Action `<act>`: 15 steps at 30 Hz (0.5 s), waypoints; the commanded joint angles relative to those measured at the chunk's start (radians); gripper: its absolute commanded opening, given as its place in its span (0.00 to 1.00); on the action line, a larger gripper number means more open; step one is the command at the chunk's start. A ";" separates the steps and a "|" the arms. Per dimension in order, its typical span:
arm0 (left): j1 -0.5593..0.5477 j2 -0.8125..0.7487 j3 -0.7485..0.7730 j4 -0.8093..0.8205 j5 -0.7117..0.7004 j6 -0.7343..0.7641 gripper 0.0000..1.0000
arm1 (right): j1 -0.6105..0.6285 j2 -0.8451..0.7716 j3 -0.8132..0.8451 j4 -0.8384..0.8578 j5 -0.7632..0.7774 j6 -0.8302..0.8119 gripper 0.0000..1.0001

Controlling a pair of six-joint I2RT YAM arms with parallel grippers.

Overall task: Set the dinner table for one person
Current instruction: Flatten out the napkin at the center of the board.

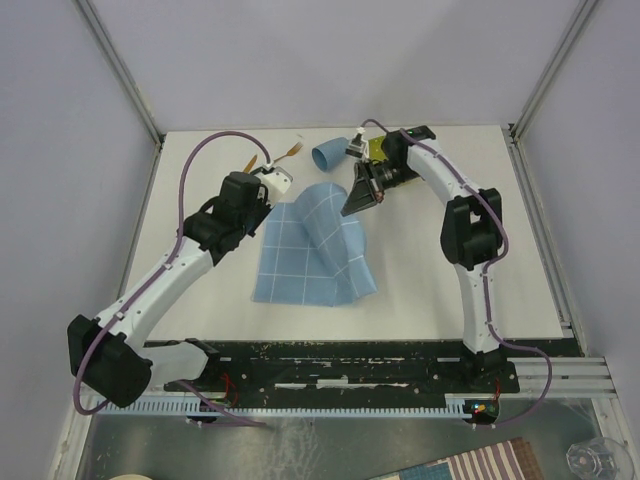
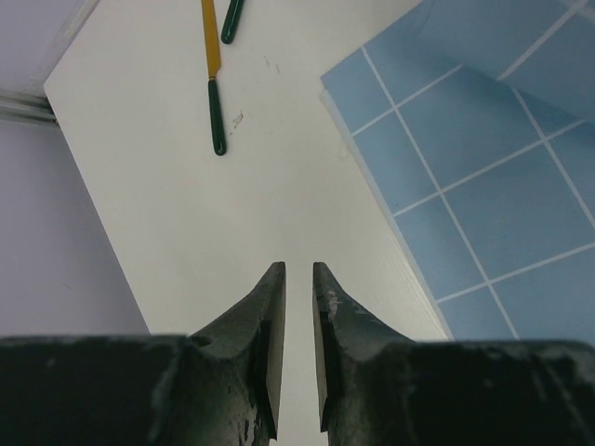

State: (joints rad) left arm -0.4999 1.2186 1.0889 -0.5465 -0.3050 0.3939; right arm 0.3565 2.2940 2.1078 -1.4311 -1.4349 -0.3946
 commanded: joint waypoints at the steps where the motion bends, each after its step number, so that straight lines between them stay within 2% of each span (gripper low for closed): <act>1: -0.004 0.010 0.025 0.037 0.006 -0.011 0.25 | -0.158 0.010 0.036 -0.329 -0.116 -0.280 0.02; 5: -0.005 0.031 0.033 0.036 0.009 -0.012 0.24 | -0.247 -0.023 -0.009 -0.328 -0.057 -0.323 0.02; 10: -0.011 0.057 0.035 0.051 0.018 -0.017 0.24 | -0.276 -0.018 -0.002 -0.323 0.107 -0.324 0.02; 15: -0.029 0.090 0.044 0.056 0.019 -0.022 0.24 | -0.312 0.022 -0.074 -0.327 0.137 -0.382 0.02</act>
State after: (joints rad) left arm -0.5125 1.2903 1.0893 -0.5426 -0.3042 0.3935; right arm 0.0547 2.2944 2.0785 -1.6020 -1.3331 -0.6815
